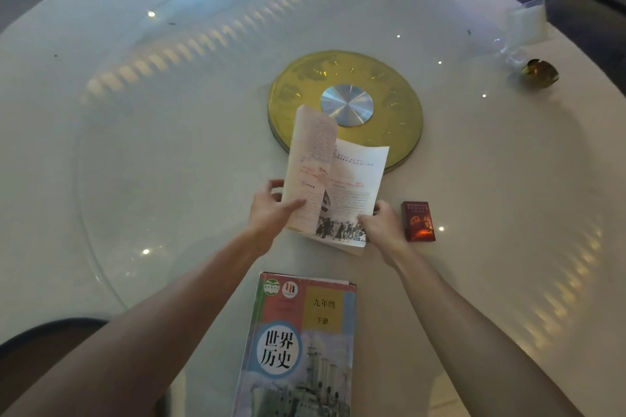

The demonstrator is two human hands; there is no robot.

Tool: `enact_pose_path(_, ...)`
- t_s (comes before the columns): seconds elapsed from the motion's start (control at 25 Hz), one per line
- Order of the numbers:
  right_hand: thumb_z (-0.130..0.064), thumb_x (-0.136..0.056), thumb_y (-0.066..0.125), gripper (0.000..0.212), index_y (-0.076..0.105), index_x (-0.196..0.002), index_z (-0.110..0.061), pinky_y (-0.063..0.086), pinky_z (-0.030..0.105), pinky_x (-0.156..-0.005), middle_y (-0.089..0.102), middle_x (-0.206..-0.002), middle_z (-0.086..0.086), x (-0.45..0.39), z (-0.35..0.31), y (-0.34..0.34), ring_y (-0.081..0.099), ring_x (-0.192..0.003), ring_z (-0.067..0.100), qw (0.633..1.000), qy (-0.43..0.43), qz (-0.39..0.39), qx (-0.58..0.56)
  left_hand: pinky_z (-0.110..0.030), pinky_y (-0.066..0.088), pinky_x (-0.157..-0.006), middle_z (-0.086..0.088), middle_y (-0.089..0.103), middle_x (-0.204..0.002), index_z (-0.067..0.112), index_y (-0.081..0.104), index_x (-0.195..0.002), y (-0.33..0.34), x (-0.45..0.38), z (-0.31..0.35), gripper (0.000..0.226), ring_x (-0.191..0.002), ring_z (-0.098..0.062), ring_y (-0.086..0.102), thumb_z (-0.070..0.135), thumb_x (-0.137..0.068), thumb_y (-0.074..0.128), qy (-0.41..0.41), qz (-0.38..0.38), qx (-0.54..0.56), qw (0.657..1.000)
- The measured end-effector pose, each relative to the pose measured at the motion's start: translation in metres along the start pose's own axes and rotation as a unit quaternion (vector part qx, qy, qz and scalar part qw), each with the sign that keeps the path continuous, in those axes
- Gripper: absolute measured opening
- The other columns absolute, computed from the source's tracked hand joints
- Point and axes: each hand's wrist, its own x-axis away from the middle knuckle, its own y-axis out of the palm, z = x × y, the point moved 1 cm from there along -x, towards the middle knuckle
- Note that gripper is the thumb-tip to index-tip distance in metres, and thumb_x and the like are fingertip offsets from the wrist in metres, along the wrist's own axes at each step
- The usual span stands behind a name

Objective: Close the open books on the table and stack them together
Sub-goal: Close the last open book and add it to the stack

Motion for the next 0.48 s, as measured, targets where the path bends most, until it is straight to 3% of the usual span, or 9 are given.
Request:
enact_pose_path(0.16, -0.003, -0.097, 0.059, 0.032, 0.069, -0.125, -0.016, 0.066, 0.044, -0.078, 0.077, -0.111, 0.008, 0.021, 0.008, -0.002, 0.076, -0.097, 0.025, 0.995, 0.011, -0.040, -0.088, -0.018, 0.056, -0.061, 0.005, 0.079, -0.088, 0.028, 0.073, -0.102, 0.014, 0.021, 0.004, 0.018, -0.080, -0.011, 0.076, 0.034, -0.085, 0.077, 0.043, -0.127, -0.068, 0.989)
enact_pose_path(0.24, 0.002, -0.095, 0.053, 0.034, 0.071, -0.121, -0.011, 0.065, 0.043, -0.073, 0.079, -0.108, 0.012, 0.028, 0.016, -0.003, 0.076, -0.093, 0.028, 0.994, 0.023, -0.049, -0.092, -0.016, 0.053, -0.064, 0.005, 0.079, -0.096, 0.028, 0.077, -0.103, 0.020, 0.027, -0.005, 0.028, -0.088, -0.009, 0.075, 0.049, -0.085, 0.073, 0.040, -0.142, -0.078, 0.986)
enact_pose_path(0.32, 0.005, -0.092, 0.044, 0.039, 0.076, -0.111, -0.008, 0.065, 0.043, -0.072, 0.081, -0.103, 0.014, 0.033, 0.027, -0.004, 0.077, -0.088, 0.029, 0.995, 0.045, -0.046, -0.080, -0.020, 0.054, -0.069, 0.005, 0.077, -0.109, 0.025, 0.074, -0.114, 0.020, 0.026, -0.018, 0.043, -0.095, -0.011, 0.072, 0.054, -0.083, 0.071, 0.044, -0.063, -0.118, 0.990)
enact_pose_path(0.4, 0.002, -0.092, 0.040, 0.042, 0.080, -0.098, -0.009, 0.066, 0.046, -0.078, 0.083, -0.095, 0.012, 0.035, 0.036, -0.006, 0.078, -0.088, 0.029, 0.996, 0.054, -0.017, -0.068, -0.033, 0.056, -0.084, -0.002, 0.066, -0.128, 0.018, 0.061, -0.135, 0.011, 0.020, -0.029, 0.058, -0.107, -0.017, 0.066, 0.046, -0.084, 0.072, 0.021, 0.038, -0.194, 0.980)
enact_pose_path(0.48, -0.003, -0.093, 0.040, 0.038, 0.078, -0.092, 0.000, 0.058, 0.038, -0.073, 0.080, -0.097, 0.019, 0.033, 0.042, -0.006, 0.071, -0.081, 0.023, 0.998, 0.045, 0.015, -0.038, -0.042, 0.052, -0.098, -0.011, 0.056, -0.141, 0.014, 0.048, -0.145, 0.004, 0.014, -0.038, 0.068, -0.122, -0.026, 0.059, 0.037, -0.086, 0.073, -0.019, 0.057, -0.222, 0.973)
